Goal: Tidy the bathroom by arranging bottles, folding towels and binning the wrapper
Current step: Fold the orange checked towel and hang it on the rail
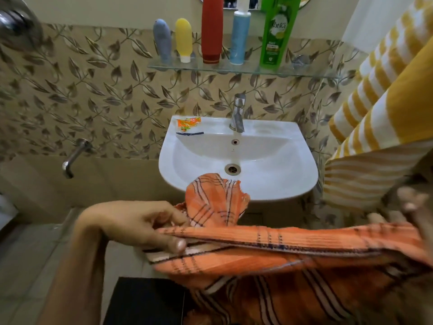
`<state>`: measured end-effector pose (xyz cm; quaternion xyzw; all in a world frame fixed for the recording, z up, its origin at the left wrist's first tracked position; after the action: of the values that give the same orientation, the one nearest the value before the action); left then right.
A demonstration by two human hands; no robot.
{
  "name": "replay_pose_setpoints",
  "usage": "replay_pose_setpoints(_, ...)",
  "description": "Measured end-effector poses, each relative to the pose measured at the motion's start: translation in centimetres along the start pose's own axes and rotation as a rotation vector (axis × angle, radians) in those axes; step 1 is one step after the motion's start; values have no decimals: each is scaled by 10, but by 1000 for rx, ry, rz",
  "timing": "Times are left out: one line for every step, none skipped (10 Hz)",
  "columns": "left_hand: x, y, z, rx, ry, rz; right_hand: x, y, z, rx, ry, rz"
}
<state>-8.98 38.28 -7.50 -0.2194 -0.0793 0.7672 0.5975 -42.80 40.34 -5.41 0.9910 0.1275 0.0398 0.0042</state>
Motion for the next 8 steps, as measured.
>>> replay_pose_setpoints(-7,20,36,119,153,232,117,32,45,62,85,129)
replay_pose_setpoints(-6,43,55,92,307,369,182,53,37,183,-38,-150)
replay_pose_setpoints(-3,54,44,6,393,386,207,62,33,31,-330,-256)
replay_pose_setpoints(6,51,38,37,198,314,209,58,36,35,-420,-284)
replay_pose_setpoints(20,45,37,104,45,107,193,51,24,-12,-389,-250)
replay_pose_setpoints(27,40,21,53,182,-4,140,39,-4,-141,-89,58)
replay_pose_setpoints(26,25,3,-5,204,-18,58,12,-1,-173,258,555)
replay_pose_setpoints(3,4,2,-8,139,189,26,2,18,-55,212,658)
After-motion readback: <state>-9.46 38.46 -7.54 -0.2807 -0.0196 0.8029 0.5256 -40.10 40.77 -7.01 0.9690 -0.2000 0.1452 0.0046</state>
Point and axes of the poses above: each hand's wrist, its own y-axis towards the middle knuckle, its own x-axis out of the palm, z = x × y, the point moved 9 cm from there along y, towards the middle knuckle, and after that the axes turned 3 degrees about y, right-handed, at the moved point
